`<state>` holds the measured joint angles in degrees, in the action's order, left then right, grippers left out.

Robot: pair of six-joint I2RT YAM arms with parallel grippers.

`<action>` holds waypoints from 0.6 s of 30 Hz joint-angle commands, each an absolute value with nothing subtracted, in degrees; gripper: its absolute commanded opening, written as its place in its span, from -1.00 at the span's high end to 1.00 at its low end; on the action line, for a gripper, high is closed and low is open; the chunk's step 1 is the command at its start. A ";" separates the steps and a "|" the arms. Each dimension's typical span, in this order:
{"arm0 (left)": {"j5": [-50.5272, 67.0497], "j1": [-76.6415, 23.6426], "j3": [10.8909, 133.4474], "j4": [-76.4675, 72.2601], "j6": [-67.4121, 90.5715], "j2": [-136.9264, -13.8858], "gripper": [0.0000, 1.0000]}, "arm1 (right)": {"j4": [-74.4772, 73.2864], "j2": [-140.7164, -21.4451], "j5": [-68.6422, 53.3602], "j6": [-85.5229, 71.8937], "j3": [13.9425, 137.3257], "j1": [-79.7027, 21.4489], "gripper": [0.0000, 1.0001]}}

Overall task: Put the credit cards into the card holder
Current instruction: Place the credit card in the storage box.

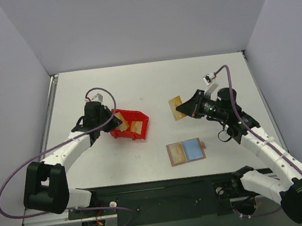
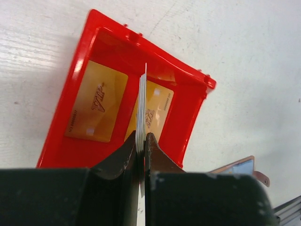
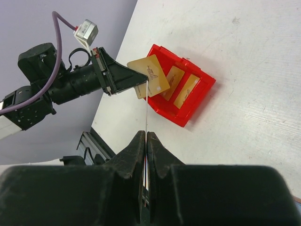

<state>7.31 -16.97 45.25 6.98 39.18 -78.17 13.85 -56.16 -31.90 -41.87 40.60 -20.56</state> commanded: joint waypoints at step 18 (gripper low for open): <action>6.15 -16.26 53.34 10.19 36.21 -76.12 -0.29 | 16.00 -58.01 -34.19 -40.69 42.89 -20.04 1.00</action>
